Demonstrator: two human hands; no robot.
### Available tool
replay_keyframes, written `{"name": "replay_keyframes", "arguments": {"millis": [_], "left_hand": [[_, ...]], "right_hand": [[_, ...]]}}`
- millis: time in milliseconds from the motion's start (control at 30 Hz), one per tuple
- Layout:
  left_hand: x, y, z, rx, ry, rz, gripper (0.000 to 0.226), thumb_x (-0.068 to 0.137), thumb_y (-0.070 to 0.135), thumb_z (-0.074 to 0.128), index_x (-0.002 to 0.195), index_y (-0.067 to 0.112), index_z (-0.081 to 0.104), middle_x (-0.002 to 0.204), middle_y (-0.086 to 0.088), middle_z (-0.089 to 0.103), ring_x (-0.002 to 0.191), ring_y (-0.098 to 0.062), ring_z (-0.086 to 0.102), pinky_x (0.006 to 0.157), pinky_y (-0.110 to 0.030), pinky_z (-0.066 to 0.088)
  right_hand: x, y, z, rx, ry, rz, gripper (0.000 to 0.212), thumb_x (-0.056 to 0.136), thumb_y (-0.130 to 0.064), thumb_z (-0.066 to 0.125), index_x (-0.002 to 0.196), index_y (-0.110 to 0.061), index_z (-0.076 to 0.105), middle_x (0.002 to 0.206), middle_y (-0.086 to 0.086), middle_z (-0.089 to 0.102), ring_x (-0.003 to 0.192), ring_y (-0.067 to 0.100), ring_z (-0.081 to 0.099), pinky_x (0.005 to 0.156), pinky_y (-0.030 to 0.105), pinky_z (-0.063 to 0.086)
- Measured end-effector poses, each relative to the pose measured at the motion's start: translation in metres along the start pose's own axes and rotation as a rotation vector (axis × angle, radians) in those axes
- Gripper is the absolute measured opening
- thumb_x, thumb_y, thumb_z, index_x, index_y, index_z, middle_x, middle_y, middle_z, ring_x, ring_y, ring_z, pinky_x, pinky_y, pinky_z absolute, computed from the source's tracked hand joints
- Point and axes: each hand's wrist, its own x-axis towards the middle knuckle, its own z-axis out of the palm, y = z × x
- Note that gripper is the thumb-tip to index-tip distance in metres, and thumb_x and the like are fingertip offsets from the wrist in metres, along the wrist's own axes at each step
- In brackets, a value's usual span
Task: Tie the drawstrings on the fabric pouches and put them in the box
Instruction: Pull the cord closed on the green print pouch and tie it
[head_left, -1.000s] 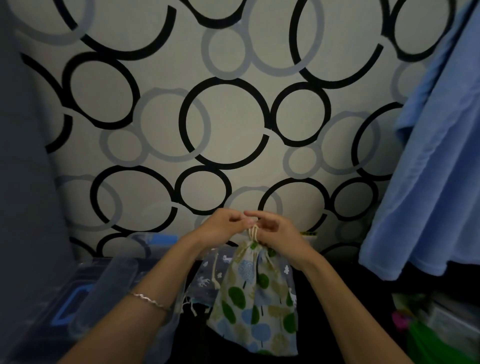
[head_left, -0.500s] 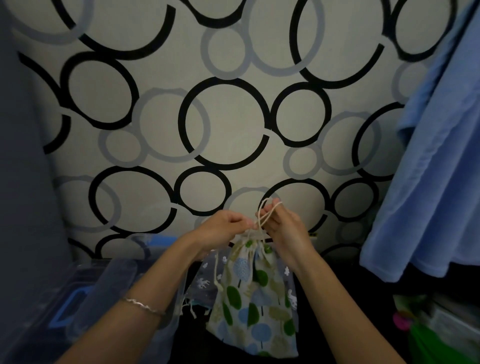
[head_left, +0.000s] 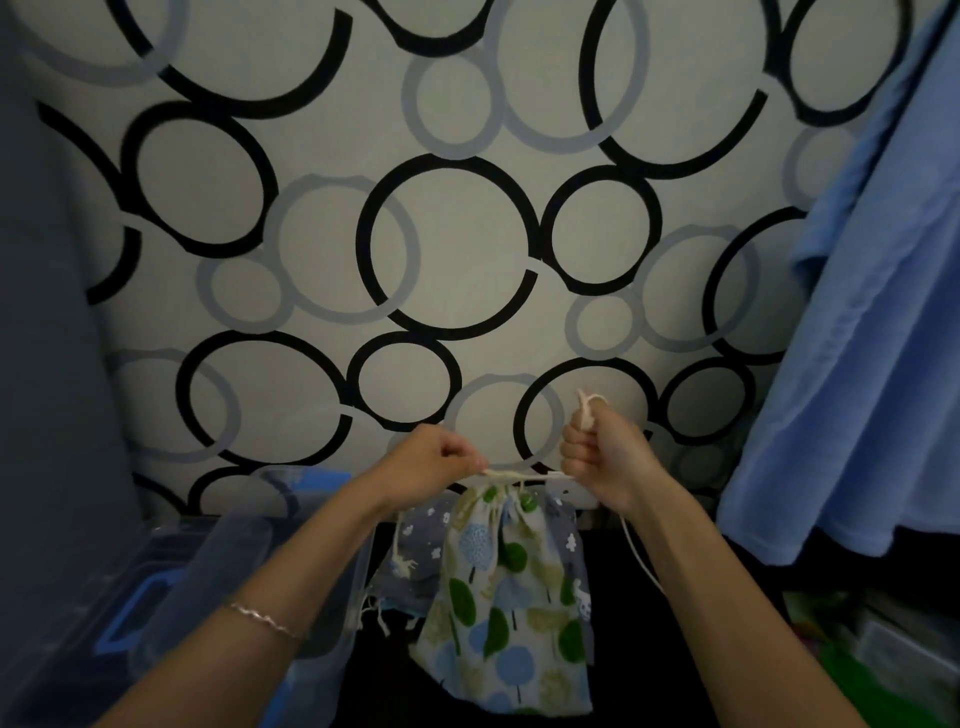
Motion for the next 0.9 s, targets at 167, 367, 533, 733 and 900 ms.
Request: {"name": "replay_keyframes", "arguments": {"millis": [167,367,533,733,900], "left_hand": [[-0.006,-0.011,-0.009,0.069,-0.039,0.002,0.033,0.094,0.03,0.059,0.061,0.029,0.063,0.066,0.002,0.052,0.065,-0.013,0.048,0.066,-0.03,0.042],[-0.007,0.008,0.004,-0.022,-0.123,0.007,0.023,0.092,0.028,0.062,0.071,0.028,0.069,0.067,0.018,0.062,0.067,0.007,0.056,0.068,-0.013,0.041],[-0.002,0.014,0.004,-0.05,-0.13,0.051,0.01,0.091,0.017,0.064,0.084,0.02,0.07,0.08,0.013,0.067,0.074,0.008,0.06,0.075,-0.014,0.046],[0.008,0.007,0.0,-0.032,0.109,0.128,0.009,0.087,0.012,0.067,0.086,0.017,0.075,0.083,0.004,0.072,0.081,-0.005,0.065,0.084,-0.032,0.054],[0.009,-0.001,0.013,-0.026,0.427,0.045,0.024,0.082,0.038,0.072,0.085,0.021,0.055,0.086,0.004,0.059,0.078,-0.012,0.056,0.071,-0.028,0.048]], "right_hand": [[0.015,0.003,-0.022,-0.606,0.106,0.128,0.041,0.098,-0.034,0.046,0.061,-0.019,0.037,0.053,-0.001,0.027,0.043,0.012,0.022,0.046,0.023,0.018],[0.033,0.01,-0.008,-0.718,-0.034,0.314,0.02,0.091,-0.012,0.051,0.074,-0.015,0.04,0.056,0.0,0.031,0.042,0.009,0.02,0.039,0.02,0.017],[0.029,0.012,0.016,-0.731,-0.302,0.182,0.008,0.091,0.0,0.051,0.092,-0.002,0.059,0.077,0.012,0.058,0.057,0.012,0.047,0.054,0.025,0.038],[0.007,0.02,0.023,-0.722,-0.595,0.105,0.014,0.09,-0.009,0.06,0.091,0.0,0.071,0.069,0.002,0.058,0.057,0.01,0.037,0.058,0.025,0.027],[0.007,0.023,0.016,-0.677,-0.502,0.019,0.034,0.1,-0.027,0.05,0.092,-0.001,0.072,0.059,-0.003,0.054,0.053,0.009,0.04,0.055,0.021,0.032]]}}
